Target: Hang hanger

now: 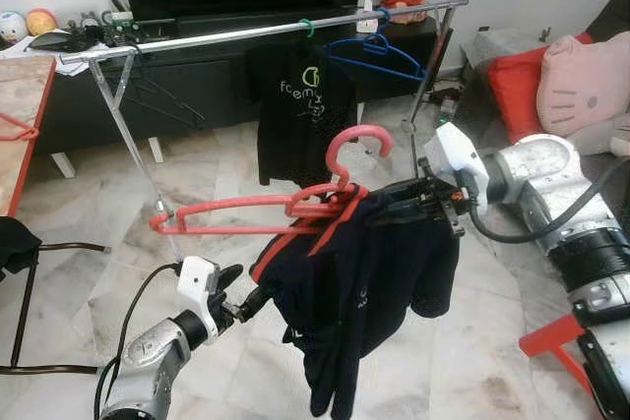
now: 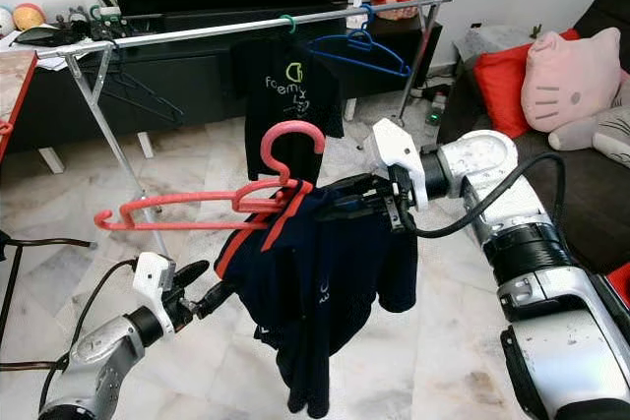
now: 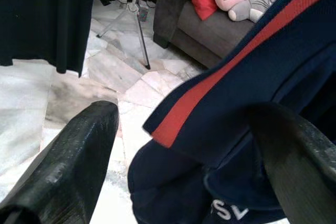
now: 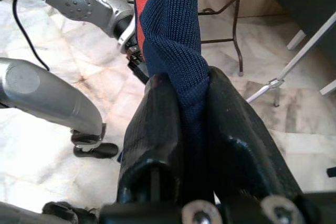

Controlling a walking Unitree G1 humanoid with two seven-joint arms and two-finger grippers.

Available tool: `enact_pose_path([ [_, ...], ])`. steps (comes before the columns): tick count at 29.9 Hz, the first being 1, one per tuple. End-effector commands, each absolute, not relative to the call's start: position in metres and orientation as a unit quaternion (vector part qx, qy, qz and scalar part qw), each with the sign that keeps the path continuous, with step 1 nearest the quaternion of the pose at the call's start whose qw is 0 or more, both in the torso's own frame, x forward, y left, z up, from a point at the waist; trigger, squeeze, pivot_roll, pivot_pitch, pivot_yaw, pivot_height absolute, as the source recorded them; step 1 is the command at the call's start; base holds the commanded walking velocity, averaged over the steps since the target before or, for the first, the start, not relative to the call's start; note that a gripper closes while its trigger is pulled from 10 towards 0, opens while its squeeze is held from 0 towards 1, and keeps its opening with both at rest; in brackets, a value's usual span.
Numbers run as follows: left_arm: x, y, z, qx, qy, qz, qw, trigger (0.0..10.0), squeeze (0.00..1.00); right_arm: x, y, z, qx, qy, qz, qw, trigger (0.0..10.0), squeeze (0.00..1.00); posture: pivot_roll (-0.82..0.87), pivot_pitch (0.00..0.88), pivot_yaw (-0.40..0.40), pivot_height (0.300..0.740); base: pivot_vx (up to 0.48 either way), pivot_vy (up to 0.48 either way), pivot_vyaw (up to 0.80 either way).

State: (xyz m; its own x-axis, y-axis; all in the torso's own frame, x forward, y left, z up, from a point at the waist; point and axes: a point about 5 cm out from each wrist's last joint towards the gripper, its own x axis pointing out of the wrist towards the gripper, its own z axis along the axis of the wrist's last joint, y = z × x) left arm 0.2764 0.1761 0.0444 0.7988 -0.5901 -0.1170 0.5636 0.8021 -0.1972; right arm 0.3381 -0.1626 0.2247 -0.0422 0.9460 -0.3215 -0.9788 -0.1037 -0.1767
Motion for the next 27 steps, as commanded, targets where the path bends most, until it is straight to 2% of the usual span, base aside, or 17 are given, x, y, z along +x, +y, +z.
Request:
enact_pose_path([
  [1,0.279,0.175,0.046,-0.072,0.082,-0.313,0.943,10.0,0.0,0.336,-0.163,0.236,-0.189,0.027,0.725,0.661,0.0,0.0,-0.04,0.0,-0.097,0.74,0.0,0.0,0.0],
  [3,0.279,0.174,0.047,-0.074,0.079,-0.322,0.94,9.6,0.0,0.336,-0.164,0.234,-0.189,0.031,0.725,0.661,0.0,0.0,-0.04,0.0,-0.097,0.74,0.0,0.0,0.0],
  [4,0.279,0.173,0.047,-0.073,0.078,-0.326,0.939,8.9,0.0,0.336,-0.164,0.233,-0.189,0.033,0.726,0.661,0.0,0.0,-0.04,0.0,-0.097,0.74,0.0,0.0,0.0],
  [5,0.279,0.173,0.047,-0.074,0.078,-0.329,0.938,8.7,0.0,0.336,-0.164,0.233,-0.189,0.034,0.726,0.661,0.0,0.0,-0.04,0.0,-0.097,0.74,0.0,0.0,0.0],
  [6,0.278,0.171,0.048,-0.078,0.077,-0.334,0.936,4.4,0.0,0.336,-0.164,0.231,-0.189,0.038,0.726,0.66,0.0,0.0,-0.04,0.0,-0.101,0.74,0.0,0.0,0.0],
  [8,0.278,0.171,0.048,-0.081,0.076,-0.339,0.934,0.5,0.0,0.336,-0.164,0.229,-0.189,0.042,0.726,0.66,0.0,0.0,-0.04,0.0,-0.101,0.74,0.0,0.0,0.0],
  [9,0.278,0.171,0.047,-0.082,0.076,-0.341,0.933,0.0,0.0,0.336,-0.164,0.228,-0.188,0.042,0.727,0.659,0.0,0.0,-0.04,0.0,-0.102,0.74,0.0,0.0,0.0],
  [22,0.276,0.165,0.048,-0.096,0.078,-0.379,0.917,0.0,0.0,0.338,-0.165,0.226,-0.188,0.049,0.722,0.663,0.0,0.0,-0.04,0.0,-0.105,0.74,0.0,0.0,0.0],
  [27,0.27,0.16,0.045,-0.103,0.09,-0.41,0.902,0.0,0.0,0.34,-0.165,0.225,-0.188,0.051,0.719,0.667,0.0,0.0,-0.04,0.0,-0.105,0.74,0.0,0.0,0.0],
])
